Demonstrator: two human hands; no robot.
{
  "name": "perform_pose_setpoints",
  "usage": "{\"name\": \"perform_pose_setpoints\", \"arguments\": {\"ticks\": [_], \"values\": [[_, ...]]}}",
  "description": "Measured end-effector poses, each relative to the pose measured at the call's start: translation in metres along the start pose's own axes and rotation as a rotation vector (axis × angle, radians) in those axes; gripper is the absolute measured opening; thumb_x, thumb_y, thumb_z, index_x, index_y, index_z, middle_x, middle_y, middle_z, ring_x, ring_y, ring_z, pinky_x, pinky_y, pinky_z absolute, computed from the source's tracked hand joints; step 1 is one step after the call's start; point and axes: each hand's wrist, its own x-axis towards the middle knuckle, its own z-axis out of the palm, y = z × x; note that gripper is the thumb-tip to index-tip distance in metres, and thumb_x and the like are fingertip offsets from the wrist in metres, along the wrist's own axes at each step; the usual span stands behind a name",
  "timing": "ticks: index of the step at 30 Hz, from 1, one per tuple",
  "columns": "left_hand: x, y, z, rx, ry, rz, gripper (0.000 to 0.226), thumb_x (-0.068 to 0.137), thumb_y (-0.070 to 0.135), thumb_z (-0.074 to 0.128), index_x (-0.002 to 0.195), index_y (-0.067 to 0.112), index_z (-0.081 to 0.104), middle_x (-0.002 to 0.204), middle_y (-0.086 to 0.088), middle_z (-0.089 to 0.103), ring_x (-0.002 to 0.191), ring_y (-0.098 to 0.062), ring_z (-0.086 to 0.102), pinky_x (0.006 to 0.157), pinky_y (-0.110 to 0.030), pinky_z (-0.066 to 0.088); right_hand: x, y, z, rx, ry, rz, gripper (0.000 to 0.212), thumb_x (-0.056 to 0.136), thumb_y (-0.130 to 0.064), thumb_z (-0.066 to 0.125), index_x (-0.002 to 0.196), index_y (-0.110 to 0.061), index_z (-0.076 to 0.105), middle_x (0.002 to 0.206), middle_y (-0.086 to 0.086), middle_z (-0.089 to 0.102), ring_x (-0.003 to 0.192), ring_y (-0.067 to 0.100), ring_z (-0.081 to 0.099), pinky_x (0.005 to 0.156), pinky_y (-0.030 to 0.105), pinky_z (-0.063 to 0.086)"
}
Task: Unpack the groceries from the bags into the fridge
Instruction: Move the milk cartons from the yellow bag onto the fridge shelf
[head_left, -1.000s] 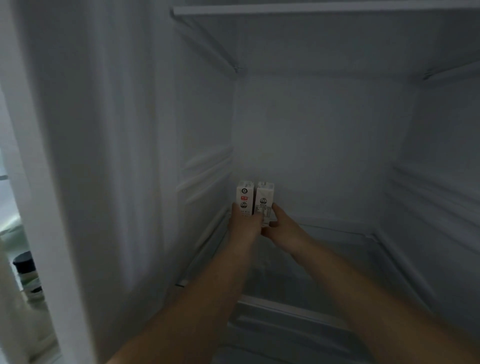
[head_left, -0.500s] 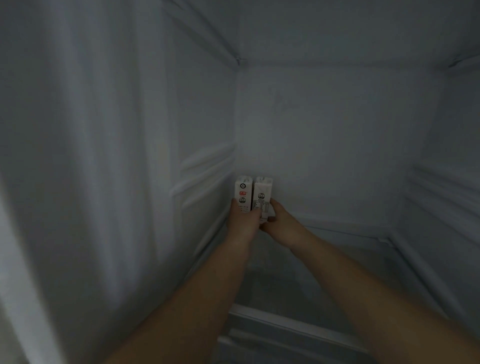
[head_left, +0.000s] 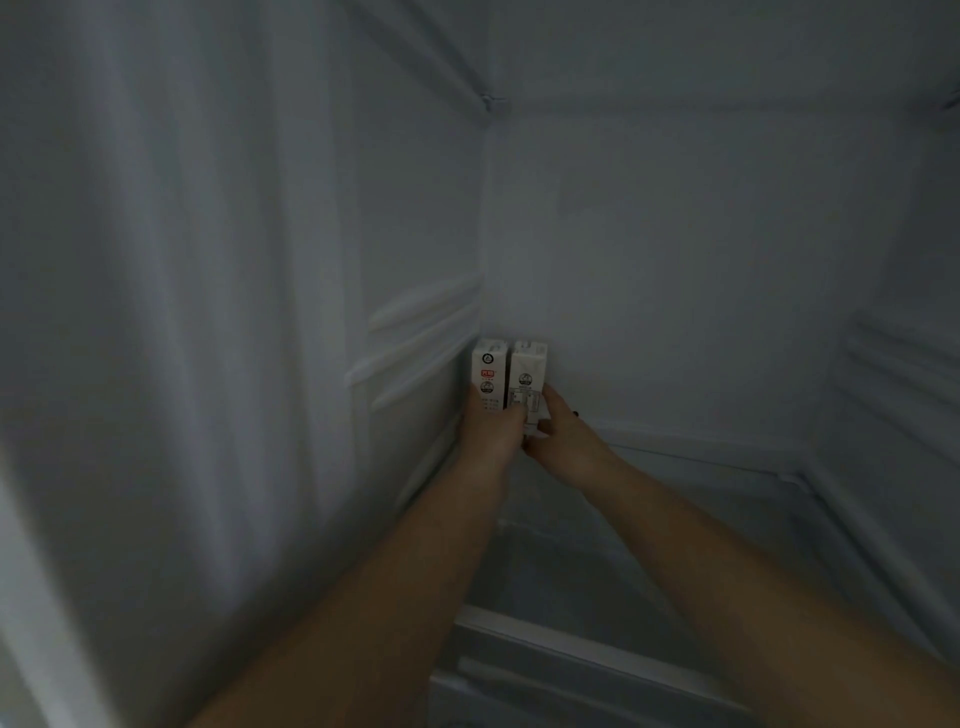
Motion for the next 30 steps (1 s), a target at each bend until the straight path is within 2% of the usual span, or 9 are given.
{"name": "perform_pose_setpoints", "arguments": {"ticks": [4,6,8,11,15,18,21,26,30], "values": [[-0.008,0.004,-0.004,0.056,-0.019,0.002,0.054,0.082,0.006,0.052,0.132,0.027,0.048,0.121,0.001,0.062,0.11,-0.018,0.058,0.09,-0.034,0.046,-0.004,0.006,-0.006,-0.09,-0.021,-0.006,0.069,0.088,0.001,0.055,0.147,-0.019,0.024,0.142,0.004,0.044,0.114,0.011,0.048,0.093,0.02,0.037],[-0.015,0.008,-0.01,0.112,-0.047,0.003,0.051,0.086,0.007,0.053,0.134,0.025,0.045,0.122,0.003,0.06,0.108,-0.016,0.057,0.088,-0.032,0.045,-0.007,0.009,-0.012,-0.175,-0.027,0.011,0.072,0.089,-0.005,0.058,0.148,-0.018,0.02,0.143,0.007,0.044,0.115,0.011,0.047,0.091,0.018,0.034],[-0.027,0.014,-0.017,0.171,-0.099,0.008,0.048,0.091,0.009,0.051,0.136,0.021,0.042,0.122,0.002,0.056,0.103,-0.013,0.052,0.087,-0.028,0.041,-0.015,0.01,-0.02,-0.301,-0.014,0.011,0.071,0.09,-0.013,0.059,0.149,-0.019,0.019,0.144,0.011,0.042,0.126,0.021,0.045,0.095,0.021,0.034],[-0.047,0.024,-0.027,0.335,-0.171,0.057,0.046,0.093,0.014,0.054,0.137,0.015,0.043,0.119,0.002,0.055,0.1,-0.011,0.049,0.088,-0.023,0.04,-0.03,0.01,-0.033,-0.546,0.035,-0.071,0.063,0.091,-0.021,0.057,0.147,-0.022,0.027,0.14,0.014,0.044,0.127,0.026,0.044,0.1,0.029,0.036],[-0.071,0.031,-0.043,0.64,-0.219,0.178,0.047,0.088,0.017,0.061,0.133,0.013,0.049,0.131,-0.006,0.056,0.114,-0.016,0.054,0.089,-0.02,0.04,-0.05,-0.001,-0.036,-0.718,0.082,-0.149,0.055,0.092,-0.025,0.053,0.144,-0.025,0.033,0.141,0.009,0.042,0.125,0.025,0.044,0.097,0.034,0.041],[-0.085,0.032,-0.058,0.888,-0.215,0.289,0.05,0.086,0.024,0.063,0.134,0.017,0.049,0.133,-0.005,0.054,0.119,-0.019,0.053,0.097,-0.027,0.044,-0.064,-0.008,-0.029,-0.746,0.078,-0.188,0.053,0.092,-0.029,0.054,0.142,-0.027,0.036,0.142,0.005,0.041,0.126,0.023,0.043,0.095,0.032,0.041],[-0.1,0.03,-0.072,0.99,-0.242,0.309,0.056,0.085,0.028,0.065,0.137,0.017,0.045,0.134,-0.006,0.052,0.121,-0.021,0.051,0.101,-0.029,0.041,-0.084,-0.014,-0.021,-0.709,0.029,-0.186,0.052,0.092,-0.033,0.055,0.141,-0.028,0.038,0.142,0.005,0.041,0.127,0.022,0.042,0.099,0.035,0.041],[-0.143,0.025,-0.093,0.95,-0.326,0.308,0.055,0.083,0.027,0.068,0.133,0.016,0.049,0.129,-0.002,0.054,0.12,-0.017,0.051,0.103,-0.034,0.042,-0.143,-0.028,-0.015,-0.721,0.028,-0.157,0.055,0.09,-0.033,0.058,0.142,-0.026,0.038,0.139,0.007,0.043,0.123,0.024,0.044,0.099,0.036,0.041],[-0.186,0.033,-0.108,1.051,-0.379,0.445,0.047,0.087,0.029,0.063,0.131,0.019,0.052,0.131,0.001,0.056,0.12,-0.016,0.052,0.098,-0.021,0.038,-0.199,-0.046,-0.017,-0.769,0.107,-0.098,0.055,0.089,-0.033,0.059,0.14,-0.025,0.04,0.137,0.007,0.044,0.123,0.024,0.044,0.098,0.033,0.041]]}}
